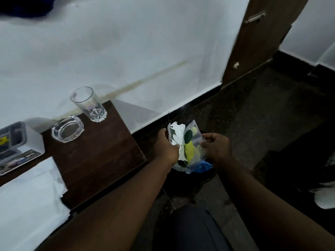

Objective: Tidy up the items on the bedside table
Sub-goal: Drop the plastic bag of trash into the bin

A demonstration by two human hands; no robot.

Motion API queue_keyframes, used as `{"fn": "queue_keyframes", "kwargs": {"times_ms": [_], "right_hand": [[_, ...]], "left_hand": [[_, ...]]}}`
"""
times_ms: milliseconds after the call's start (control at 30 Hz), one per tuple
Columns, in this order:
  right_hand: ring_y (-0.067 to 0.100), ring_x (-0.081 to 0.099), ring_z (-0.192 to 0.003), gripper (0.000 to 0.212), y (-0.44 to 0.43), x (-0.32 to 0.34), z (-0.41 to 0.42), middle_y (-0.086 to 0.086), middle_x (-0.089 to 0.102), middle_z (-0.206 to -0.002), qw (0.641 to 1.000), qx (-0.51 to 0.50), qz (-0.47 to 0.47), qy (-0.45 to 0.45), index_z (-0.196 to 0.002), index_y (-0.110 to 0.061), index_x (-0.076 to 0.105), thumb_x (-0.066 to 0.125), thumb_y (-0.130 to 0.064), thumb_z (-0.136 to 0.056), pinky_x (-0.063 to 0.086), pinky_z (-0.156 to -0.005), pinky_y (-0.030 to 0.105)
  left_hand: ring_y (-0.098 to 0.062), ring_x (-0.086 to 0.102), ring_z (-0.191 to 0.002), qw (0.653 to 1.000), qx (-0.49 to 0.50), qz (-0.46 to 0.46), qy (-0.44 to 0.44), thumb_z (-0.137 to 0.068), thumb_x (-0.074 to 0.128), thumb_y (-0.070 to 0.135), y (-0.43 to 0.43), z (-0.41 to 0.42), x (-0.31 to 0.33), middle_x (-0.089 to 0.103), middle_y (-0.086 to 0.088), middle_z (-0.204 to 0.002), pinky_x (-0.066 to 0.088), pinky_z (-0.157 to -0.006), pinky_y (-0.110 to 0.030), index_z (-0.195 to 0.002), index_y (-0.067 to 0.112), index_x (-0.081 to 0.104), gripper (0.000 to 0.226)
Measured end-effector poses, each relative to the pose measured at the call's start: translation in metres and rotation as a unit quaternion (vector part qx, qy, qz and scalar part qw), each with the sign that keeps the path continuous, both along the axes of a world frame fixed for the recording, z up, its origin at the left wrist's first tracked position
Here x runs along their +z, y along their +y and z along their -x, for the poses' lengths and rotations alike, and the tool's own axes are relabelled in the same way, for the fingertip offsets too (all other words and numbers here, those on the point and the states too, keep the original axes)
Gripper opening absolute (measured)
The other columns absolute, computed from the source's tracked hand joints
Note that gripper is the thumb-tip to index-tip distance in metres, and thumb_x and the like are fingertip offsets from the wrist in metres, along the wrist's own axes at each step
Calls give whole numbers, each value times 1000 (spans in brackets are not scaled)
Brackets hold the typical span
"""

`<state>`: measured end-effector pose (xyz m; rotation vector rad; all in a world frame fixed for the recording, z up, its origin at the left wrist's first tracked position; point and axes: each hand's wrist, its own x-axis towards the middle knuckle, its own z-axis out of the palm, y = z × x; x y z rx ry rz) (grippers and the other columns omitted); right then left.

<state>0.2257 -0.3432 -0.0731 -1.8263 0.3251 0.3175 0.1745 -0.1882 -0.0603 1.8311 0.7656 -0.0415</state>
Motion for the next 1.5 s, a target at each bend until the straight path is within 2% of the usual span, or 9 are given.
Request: {"fn": "queue_keyframes", "kwargs": {"times_ms": [133, 233, 367, 600, 900, 1033, 1167, 1300, 1500], "right_hand": [[22, 71, -85, 22, -6, -37, 1, 3, 71, -85, 998, -3, 55, 17, -108, -7, 73, 70, 0, -87, 61, -83, 42], [27, 69, -93, 25, -5, -57, 1, 10, 73, -98, 997, 4, 76, 28, -113, -6, 72, 69, -4, -89, 58, -89, 44], [32, 69, -104, 31, -1, -83, -1, 12, 73, -111, 992, 31, 123, 20, -121, -11, 70, 67, -12, -91, 57, -93, 49], [30, 64, -116, 40, 2, -79, 7, 11, 68, -128, 980, 86, 178, 37, -135, -12, 61, 64, -19, -96, 50, -99, 40], [26, 63, -118, 40, 20, -35, 27, 5, 68, -130, 958, 113, 255, -72, -131, -17, 65, 60, -14, -91, 50, -98, 35], [24, 66, -113, 34, 52, 9, 41, 5, 71, -123, 947, 128, 240, -173, -122, -17, 70, 67, -19, -89, 52, -96, 36], [25, 67, -108, 29, 93, 55, 64, 5, 72, -115, 931, 169, 209, -248, -113, -16, 73, 71, -17, -84, 50, -92, 32], [22, 67, -108, 33, 139, 93, 98, 2, 72, -117, 922, 223, 153, -275, -115, -19, 73, 71, -19, -82, 47, -93, 28], [21, 68, -107, 34, 204, 126, 154, 2, 73, -116, 904, 301, 88, -291, -117, -21, 72, 71, -17, -82, 53, -94, 33]], "left_hand": [[-28, 57, -129, 998, -28, 39, 34, -89, 64, -4, -7, -6, -25, 52, -13, -149, 49, -107, -42, -161, 24, 17, 91], [-31, 56, -129, 996, -35, 63, 54, -88, 61, -7, -10, -8, -43, 50, -14, -151, 50, -106, -51, -162, 26, 13, 94], [-34, 50, -135, 994, -38, 74, 72, -91, 64, -2, -11, -9, -59, 40, -15, -159, 48, -107, -50, -162, 24, 14, 91], [-33, 37, -146, 990, -63, 63, 109, -99, 48, -8, -4, 0, -60, 31, -16, -163, 38, -111, -38, -163, 13, 13, 76], [-28, 37, -148, 990, -129, 7, 62, -91, 66, 5, -1, 30, -20, 34, -10, -164, 35, -120, -40, -163, 19, 17, 89], [-25, 33, -151, 987, -150, -37, 35, -91, 64, 3, 11, 52, 19, 29, -6, -166, 32, -120, -32, -164, 20, 14, 90], [-27, 33, -150, 989, -122, -79, -24, -95, 59, 8, 34, 83, 57, 30, -10, -165, 30, -122, -34, -163, 17, 16, 81], [-24, 36, -149, 992, -53, -87, -69, -94, 54, 2, 72, 125, 89, 32, -10, -164, 29, -123, -34, -162, 16, 21, 78], [-21, 38, -148, 985, 29, -139, -95, -91, 54, -2, 132, 187, 125, 35, -8, -163, 28, -122, -29, -162, 20, 23, 81]]}}
